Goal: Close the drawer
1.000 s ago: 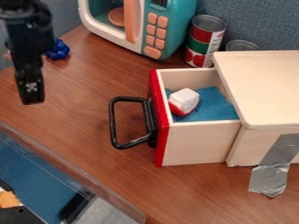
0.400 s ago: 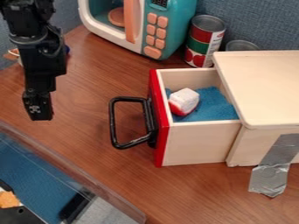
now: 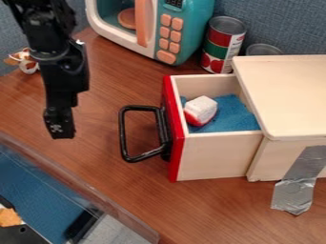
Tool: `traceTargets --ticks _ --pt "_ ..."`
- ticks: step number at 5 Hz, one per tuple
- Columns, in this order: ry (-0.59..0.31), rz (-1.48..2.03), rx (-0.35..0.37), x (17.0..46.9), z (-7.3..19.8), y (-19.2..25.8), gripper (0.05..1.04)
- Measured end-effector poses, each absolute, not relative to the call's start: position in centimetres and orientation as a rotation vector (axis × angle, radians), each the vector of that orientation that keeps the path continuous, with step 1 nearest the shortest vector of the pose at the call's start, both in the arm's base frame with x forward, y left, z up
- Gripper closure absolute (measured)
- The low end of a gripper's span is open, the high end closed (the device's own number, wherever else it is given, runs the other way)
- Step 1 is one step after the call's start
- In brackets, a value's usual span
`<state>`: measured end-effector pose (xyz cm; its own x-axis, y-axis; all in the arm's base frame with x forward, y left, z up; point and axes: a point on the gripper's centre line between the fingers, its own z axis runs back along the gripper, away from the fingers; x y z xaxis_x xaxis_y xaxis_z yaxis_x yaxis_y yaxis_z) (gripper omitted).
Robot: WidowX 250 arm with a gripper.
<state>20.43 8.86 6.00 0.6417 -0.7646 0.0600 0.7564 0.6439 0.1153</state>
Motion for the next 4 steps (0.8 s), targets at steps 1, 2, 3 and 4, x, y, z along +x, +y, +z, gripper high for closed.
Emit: traceTargets --ticks 1,2,3,4 --pt "-0.103 -0.849 0.081 21.1 5.0 8.2 0.083" --pt "-0.063 -0.794 0.072 21.7 3.1 7.2 0.083" --pt "-0.063 -0.764 0.070 22.4 2.1 6.2 0.083" --pt "-0.076 -0.760 0.048 22.9 1.5 5.2 0.083"
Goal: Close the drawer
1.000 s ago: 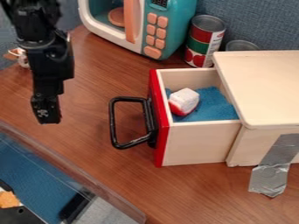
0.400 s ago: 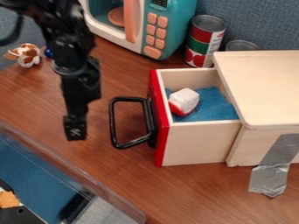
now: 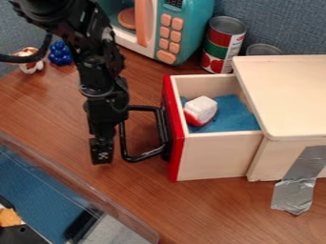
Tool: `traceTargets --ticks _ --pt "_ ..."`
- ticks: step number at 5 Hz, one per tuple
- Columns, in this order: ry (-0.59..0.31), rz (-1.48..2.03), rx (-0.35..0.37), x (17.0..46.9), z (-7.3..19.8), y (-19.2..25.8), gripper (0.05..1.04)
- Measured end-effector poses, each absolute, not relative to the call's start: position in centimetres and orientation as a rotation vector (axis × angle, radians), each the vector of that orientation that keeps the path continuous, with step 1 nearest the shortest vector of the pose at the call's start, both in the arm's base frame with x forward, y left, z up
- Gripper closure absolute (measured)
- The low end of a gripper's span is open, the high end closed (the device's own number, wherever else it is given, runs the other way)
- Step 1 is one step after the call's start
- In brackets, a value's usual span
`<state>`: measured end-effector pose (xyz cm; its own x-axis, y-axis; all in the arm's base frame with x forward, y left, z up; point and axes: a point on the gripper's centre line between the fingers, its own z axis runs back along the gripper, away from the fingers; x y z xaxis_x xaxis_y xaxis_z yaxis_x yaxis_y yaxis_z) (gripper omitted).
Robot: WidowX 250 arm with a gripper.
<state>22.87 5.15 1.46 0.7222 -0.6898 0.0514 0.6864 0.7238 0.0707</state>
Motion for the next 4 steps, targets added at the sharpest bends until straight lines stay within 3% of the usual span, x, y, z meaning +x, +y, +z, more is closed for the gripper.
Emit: traceTargets --ticks 4 --pt "-0.147 -0.817 0.045 26.5 2.1 1.8 0.083"
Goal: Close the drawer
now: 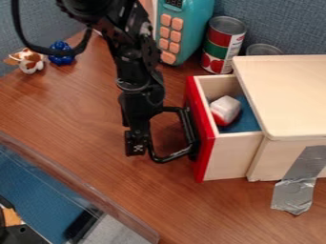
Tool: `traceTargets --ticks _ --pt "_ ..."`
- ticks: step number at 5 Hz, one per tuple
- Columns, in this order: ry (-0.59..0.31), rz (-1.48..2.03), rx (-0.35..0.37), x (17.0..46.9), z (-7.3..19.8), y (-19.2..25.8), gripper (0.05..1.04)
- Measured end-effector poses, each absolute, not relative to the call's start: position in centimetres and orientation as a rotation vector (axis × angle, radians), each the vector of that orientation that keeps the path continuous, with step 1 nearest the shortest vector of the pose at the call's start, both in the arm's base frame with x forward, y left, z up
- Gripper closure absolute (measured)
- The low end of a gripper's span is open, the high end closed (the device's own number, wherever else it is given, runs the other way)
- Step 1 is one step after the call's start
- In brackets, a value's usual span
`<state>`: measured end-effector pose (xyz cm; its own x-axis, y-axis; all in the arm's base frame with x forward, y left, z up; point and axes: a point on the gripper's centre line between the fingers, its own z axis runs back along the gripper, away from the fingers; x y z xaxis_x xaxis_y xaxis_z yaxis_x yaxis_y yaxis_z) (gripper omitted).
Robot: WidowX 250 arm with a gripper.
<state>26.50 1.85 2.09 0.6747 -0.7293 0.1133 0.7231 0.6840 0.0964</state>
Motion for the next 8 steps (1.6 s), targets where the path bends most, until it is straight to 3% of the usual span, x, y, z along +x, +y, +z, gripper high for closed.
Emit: traceTargets --ticks 2,5,8 --pt "-0.175 -0.817 0.063 28.6 1.0 1.2 0.083" --pt "-0.247 -0.812 0.048 31.8 2.7 -0.6 0.083" --pt "-0.233 -0.816 0.014 33.5 1.9 -2.0 0.083"
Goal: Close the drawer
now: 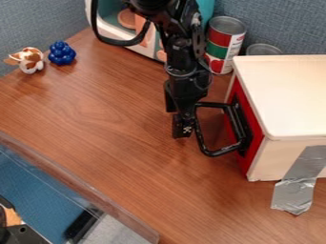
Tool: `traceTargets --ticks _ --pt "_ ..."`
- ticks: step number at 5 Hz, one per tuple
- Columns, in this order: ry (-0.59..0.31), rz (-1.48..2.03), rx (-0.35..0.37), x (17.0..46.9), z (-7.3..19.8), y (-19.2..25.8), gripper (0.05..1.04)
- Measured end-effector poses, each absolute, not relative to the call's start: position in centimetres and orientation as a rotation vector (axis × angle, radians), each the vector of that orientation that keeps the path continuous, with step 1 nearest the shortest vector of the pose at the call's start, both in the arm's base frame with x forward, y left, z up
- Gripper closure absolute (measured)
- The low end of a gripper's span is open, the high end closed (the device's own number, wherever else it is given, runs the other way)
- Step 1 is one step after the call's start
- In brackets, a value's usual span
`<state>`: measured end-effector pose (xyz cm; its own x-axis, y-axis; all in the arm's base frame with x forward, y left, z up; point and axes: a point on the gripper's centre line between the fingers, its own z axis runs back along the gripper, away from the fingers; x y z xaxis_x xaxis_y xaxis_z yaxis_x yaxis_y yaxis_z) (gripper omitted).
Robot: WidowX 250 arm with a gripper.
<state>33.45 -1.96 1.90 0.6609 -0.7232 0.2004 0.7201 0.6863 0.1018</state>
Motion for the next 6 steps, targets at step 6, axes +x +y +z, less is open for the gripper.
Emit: traceTargets --ticks 6 --pt "-0.216 -0.473 0.031 22.6 11.5 7.6 0.083"
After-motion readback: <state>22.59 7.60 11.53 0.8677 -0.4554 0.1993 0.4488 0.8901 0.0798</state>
